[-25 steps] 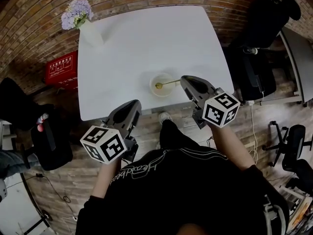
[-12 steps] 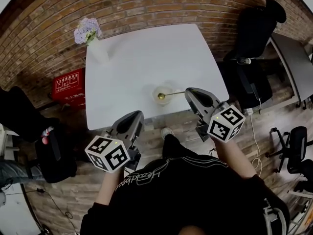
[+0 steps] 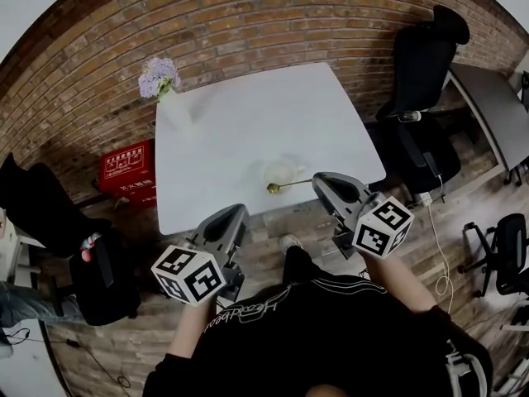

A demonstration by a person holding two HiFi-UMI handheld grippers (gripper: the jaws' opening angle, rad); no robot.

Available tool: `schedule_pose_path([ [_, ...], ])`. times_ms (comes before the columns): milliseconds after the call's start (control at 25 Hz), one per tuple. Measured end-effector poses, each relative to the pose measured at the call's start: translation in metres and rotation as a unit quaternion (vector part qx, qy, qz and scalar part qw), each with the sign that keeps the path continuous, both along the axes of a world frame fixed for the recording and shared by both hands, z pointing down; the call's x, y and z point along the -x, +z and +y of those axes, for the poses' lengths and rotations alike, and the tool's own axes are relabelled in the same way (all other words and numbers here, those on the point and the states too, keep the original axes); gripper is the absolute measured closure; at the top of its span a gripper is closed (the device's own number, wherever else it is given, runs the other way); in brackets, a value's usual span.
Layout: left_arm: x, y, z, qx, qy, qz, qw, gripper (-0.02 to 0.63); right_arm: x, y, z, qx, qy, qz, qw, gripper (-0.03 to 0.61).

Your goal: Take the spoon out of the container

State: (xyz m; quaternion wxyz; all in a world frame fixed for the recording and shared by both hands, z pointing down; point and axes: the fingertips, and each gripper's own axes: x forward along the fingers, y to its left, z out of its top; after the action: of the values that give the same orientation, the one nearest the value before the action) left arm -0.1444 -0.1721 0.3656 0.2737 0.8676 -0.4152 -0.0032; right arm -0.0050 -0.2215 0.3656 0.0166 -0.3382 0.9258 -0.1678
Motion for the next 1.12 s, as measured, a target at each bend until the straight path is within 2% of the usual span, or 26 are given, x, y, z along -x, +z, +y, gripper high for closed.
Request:
schedule_pose_path([
  [240,0.0,-0.003,0.002,-0.004,0.004,-0.004,1.0,0.609,0.003,-0.002,0.004,0.011,-0.011,-0.031,0.999,0.578],
  [640,-0.003,0.001,-0.003,0.002,0.007,-0.004,1.0,0.609,0.009,-0.001,0.004,0.008,-0.029,-0.021,0.999,0.578],
  [1120,-0.007,0.011,-0.013,0.011,0.008,-0.005,0.9999,0.609,0.001,0.007,-0.005,0.015,-0.02,-0.024,0.999,0.578],
])
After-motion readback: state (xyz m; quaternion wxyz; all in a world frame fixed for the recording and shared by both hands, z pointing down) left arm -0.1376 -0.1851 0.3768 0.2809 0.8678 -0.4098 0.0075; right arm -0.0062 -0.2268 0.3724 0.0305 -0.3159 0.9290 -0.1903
